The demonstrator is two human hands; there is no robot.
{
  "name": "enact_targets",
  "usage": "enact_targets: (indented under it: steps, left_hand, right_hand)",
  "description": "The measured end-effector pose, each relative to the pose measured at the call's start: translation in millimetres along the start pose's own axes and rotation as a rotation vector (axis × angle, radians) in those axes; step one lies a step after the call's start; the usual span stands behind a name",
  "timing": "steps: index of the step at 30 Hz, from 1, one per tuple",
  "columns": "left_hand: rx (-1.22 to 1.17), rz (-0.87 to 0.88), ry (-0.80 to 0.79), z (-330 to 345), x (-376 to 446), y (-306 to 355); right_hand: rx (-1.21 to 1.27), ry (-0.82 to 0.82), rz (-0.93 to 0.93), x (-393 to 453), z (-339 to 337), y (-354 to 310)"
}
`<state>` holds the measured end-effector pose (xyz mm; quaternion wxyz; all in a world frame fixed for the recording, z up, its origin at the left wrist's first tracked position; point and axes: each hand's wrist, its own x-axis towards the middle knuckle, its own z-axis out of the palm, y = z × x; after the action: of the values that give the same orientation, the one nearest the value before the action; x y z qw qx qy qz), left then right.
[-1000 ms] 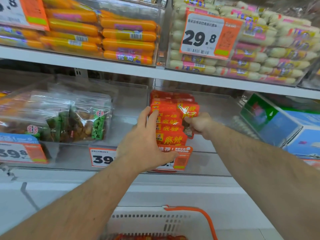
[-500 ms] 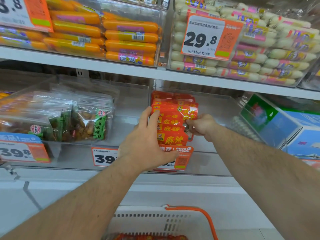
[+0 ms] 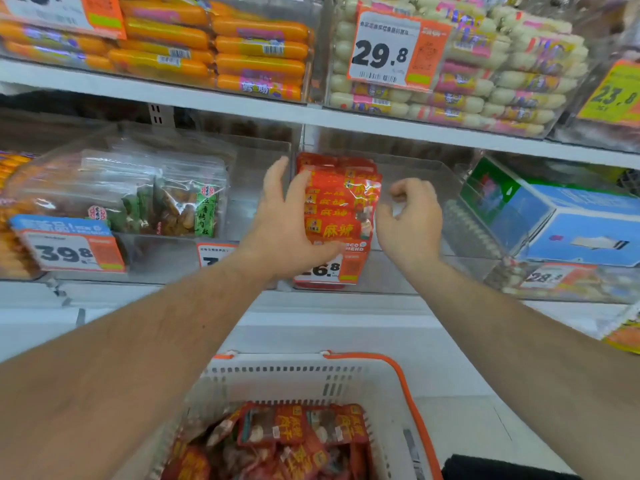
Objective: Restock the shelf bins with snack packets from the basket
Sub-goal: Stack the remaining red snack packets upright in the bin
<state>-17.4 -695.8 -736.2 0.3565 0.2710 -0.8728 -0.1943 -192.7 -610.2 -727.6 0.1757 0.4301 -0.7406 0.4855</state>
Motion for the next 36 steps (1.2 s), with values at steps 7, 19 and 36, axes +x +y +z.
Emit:
enact_targets:
  steps: [7, 19, 36]
  left_hand:
    - [0.263, 0.176, -0.432, -6.5, -99.0, -2.7]
    - [0.309, -0.157, -1.110, 15.1, -162.0, -35.2]
    - [0.287, -0.161, -1.143, 24.0, -152.3, -36.0]
  right_hand:
    - [0.161, -0.202, -0.176, -105.9, 8.0, 0.8]
    - [-0.161, -1.170, 0.880, -282.2, 74.2, 100.3]
    - [-0.355, -0.952, 0.726, -288.7, 71.9, 107.3]
